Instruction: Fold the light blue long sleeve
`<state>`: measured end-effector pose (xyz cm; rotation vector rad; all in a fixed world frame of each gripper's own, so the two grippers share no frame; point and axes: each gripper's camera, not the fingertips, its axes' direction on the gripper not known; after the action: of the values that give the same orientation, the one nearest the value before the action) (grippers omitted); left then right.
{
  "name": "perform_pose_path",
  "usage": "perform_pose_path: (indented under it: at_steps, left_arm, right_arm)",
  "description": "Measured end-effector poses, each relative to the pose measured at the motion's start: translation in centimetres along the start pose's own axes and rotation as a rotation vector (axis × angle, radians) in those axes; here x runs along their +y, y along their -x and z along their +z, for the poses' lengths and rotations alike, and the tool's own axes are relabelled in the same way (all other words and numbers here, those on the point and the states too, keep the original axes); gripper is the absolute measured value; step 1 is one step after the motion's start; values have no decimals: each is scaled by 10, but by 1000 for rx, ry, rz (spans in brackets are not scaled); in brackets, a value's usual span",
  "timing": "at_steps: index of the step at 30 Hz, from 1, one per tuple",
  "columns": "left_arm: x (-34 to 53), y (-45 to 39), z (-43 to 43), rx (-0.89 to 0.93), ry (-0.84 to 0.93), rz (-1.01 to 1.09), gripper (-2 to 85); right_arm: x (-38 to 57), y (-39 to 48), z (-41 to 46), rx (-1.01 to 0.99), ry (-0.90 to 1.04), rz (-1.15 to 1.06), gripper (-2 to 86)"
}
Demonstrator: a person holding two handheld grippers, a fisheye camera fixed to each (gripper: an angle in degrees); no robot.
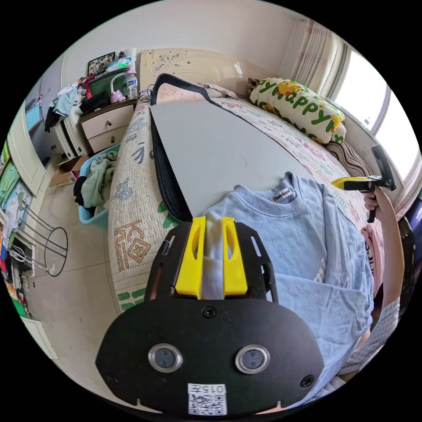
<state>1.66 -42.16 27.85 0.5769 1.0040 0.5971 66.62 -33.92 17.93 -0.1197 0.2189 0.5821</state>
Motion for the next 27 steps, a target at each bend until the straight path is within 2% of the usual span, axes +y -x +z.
perform_pose_path:
  at_steps: [6,9,11,19,22,27]
  left_arm:
    - [3,-10,-9,-81,-44,-1,96]
    - [-2,-15,-2,-82,0,27,97]
    - [-7,-16,9,-67,54,32,97]
    - [-7,-23,3,-44,23,92,24]
    - [-5,-31,-31,-49,-63,88,16]
    - [43,-62,-145,53,-258,167,11]
  right_arm:
    - [3,1,34,157,-14,11,135]
    - [7,-1,50,135,-26,43,145]
    - [9,-1,50,149,-48,69,126]
    - [31,22,40,146,-28,-40,40]
    - [52,39,13,163,-117,-67,31]
    - [131,68,-76,68,-278,-131,23]
